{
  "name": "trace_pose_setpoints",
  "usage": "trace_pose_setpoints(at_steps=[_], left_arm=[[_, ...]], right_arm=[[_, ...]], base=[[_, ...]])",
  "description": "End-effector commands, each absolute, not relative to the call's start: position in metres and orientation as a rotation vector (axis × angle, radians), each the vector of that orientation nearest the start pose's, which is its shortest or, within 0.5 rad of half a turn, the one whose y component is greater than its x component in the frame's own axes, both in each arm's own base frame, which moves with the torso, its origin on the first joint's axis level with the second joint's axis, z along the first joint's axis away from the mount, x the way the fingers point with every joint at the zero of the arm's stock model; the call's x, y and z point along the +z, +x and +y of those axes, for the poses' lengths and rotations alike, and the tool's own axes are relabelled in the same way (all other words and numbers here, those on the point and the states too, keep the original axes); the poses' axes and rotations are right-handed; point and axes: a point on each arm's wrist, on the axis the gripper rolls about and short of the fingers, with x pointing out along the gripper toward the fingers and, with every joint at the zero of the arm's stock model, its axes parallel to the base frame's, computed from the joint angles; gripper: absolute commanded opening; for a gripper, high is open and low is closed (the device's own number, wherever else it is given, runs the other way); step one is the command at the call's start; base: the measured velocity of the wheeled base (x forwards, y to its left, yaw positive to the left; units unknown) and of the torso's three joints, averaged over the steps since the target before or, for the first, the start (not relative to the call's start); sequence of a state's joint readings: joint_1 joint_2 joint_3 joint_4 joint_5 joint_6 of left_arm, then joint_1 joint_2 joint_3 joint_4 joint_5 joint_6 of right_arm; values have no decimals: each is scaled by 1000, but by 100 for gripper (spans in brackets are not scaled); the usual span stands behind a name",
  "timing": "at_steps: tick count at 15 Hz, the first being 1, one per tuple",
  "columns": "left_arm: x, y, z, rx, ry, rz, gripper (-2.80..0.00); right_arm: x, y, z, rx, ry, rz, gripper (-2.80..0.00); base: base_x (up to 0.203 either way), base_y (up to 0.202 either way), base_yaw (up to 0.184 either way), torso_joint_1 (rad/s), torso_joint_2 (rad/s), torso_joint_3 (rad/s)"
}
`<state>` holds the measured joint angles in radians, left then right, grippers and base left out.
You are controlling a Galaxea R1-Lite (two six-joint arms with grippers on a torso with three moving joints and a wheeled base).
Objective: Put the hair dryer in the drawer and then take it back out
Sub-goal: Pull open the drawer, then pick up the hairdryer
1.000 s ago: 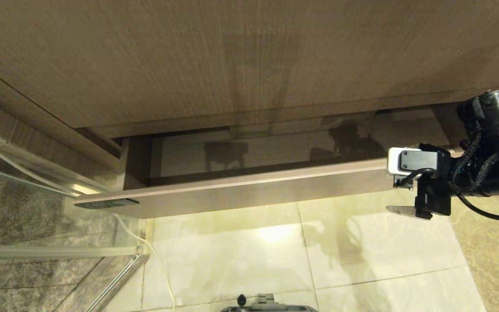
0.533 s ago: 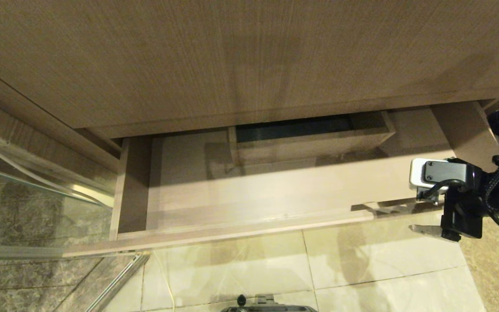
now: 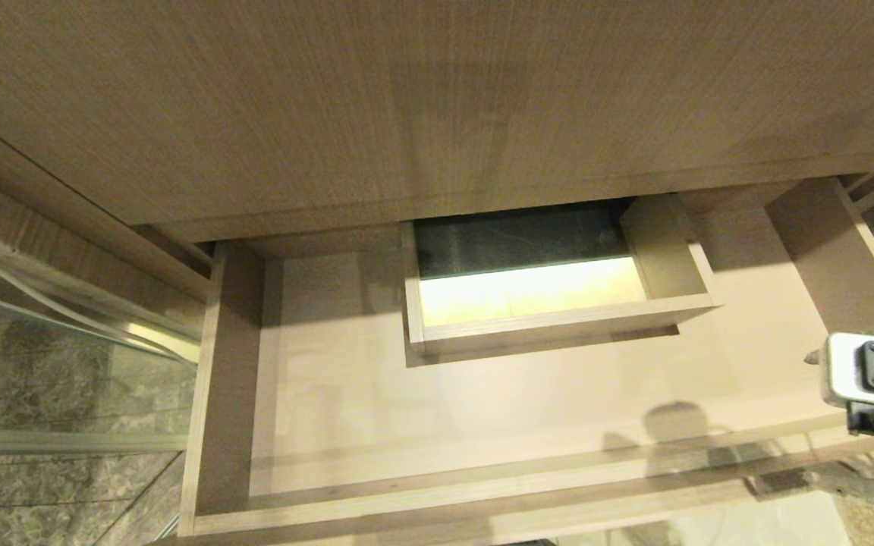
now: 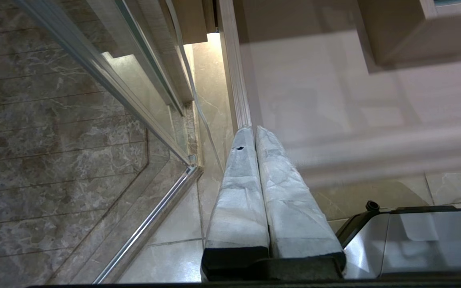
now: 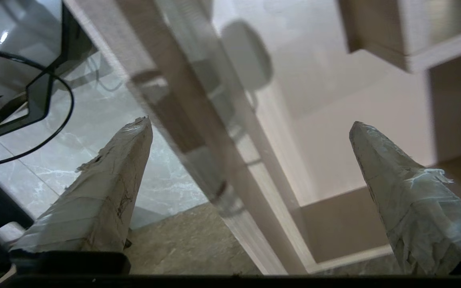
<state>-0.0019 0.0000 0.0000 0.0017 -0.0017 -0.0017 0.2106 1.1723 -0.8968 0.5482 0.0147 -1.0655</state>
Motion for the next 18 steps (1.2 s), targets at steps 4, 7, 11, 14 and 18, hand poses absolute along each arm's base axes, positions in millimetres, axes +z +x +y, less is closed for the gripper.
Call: trace_pose_setpoints(at_steps=[4,7,11,14,18], left_arm=[[75,-23,0,-5,-2,2,-280],[75,-23,0,-3,-2,2,-280],[75,-23,0,-5,-2,2,-280],[75,-23,0,-3,-2,2,-280],[75,-23,0,-3,-2,2,-280]], right_arm=[[241,95,20,523,-1014,524,0],[244,87,18,504,-1012,498,-280],[245,83,17,480,-959,491,-280],[248,82,16,449,-902,483,-280],[252,83,16,358,-745,443,-280]], base=[[0,0,0,0,0,0],[0,0,0,0,0,0],[0,0,0,0,0,0],[0,0,0,0,0,0],[0,0,0,0,0,0]])
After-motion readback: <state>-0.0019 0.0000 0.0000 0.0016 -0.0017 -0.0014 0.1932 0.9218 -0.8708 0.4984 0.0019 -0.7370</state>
